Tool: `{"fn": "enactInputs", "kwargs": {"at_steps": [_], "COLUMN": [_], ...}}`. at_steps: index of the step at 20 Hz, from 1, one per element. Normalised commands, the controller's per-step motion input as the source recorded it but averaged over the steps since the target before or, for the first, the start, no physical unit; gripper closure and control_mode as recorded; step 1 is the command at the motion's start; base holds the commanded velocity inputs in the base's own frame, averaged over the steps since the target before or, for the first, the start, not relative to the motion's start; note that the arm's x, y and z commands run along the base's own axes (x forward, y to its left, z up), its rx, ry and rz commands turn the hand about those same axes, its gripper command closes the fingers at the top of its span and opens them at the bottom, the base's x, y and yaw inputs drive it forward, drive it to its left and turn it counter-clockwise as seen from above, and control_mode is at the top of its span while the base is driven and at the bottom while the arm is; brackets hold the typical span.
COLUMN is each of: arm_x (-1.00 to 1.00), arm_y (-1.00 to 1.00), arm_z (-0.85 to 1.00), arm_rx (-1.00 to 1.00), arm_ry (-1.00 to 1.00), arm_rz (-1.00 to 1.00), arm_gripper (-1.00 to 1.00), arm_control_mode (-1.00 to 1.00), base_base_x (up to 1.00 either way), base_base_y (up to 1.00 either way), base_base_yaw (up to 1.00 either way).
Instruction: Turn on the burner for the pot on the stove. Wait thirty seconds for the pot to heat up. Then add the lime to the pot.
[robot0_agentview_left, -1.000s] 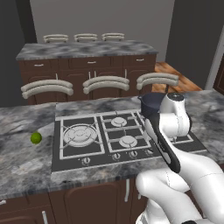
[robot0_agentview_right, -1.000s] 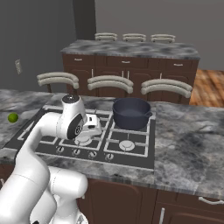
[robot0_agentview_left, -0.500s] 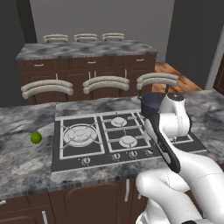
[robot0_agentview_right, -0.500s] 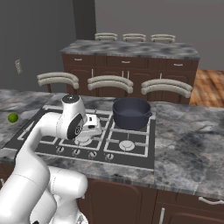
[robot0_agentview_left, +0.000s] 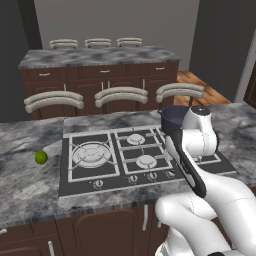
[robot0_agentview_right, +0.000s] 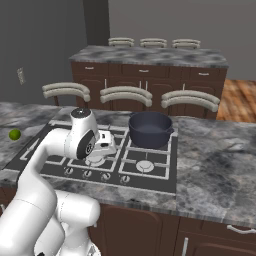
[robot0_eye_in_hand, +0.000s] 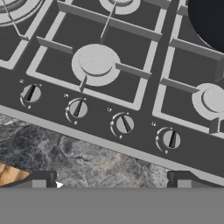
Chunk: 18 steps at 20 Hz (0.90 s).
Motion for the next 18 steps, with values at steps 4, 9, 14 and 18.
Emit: {"fn": "enactInputs", "kwargs": {"at_steps": [4,9,14,18], "arm_x": [0.00,0.00,0.00,0.00], "arm_y": [0.00,0.00,0.00,0.00], "arm_z": [0.00,0.00,0.00,0.00], "arm_rx": [0.00,0.00,0.00,0.00], "arm_ry": [0.00,0.00,0.00,0.00], "arm_rz": [0.00,0.00,0.00,0.00], "arm_gripper": [-1.00,-1.00,-1.00,-1.00], "arm_control_mode": [-1.00,-1.00,-1.00,-1.00], "base_base_x": [0.00,0.00,0.00,0.00], "base_base_y": [0.00,0.00,0.00,0.00], "base_base_yaw": [0.00,0.00,0.00,0.00]}}
